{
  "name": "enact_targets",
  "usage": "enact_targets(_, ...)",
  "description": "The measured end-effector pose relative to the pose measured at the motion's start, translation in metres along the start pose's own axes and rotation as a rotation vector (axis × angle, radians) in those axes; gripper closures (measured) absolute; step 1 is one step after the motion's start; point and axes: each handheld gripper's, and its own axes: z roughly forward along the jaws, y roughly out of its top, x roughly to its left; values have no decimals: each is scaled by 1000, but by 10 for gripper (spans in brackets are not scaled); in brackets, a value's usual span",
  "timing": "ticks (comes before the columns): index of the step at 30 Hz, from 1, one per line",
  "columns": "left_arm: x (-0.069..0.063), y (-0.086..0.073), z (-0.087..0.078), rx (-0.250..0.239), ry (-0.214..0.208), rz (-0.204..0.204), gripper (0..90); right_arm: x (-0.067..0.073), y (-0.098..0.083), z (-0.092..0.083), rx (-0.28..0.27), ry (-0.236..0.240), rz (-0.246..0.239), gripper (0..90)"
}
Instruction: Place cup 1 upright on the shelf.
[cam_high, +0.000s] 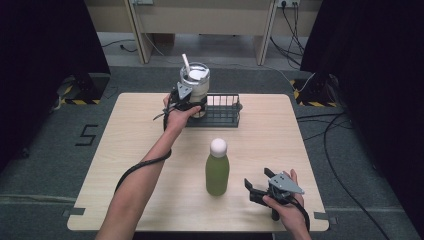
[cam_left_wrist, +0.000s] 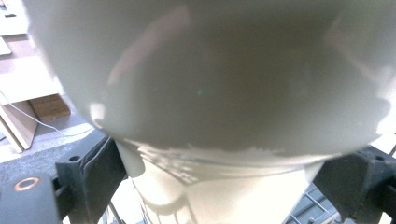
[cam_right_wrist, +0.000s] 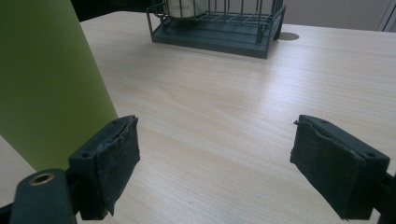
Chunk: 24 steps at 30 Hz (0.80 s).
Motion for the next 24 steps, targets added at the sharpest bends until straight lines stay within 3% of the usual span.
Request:
enact_targets(13, 3, 0, 0, 2, -15, 9, 94, 2, 1, -1, -3, 7, -11, 148)
enact_targets(24, 4, 1, -13, -21, -1, 14, 23, 4, 2, -1, -5, 6, -16, 147)
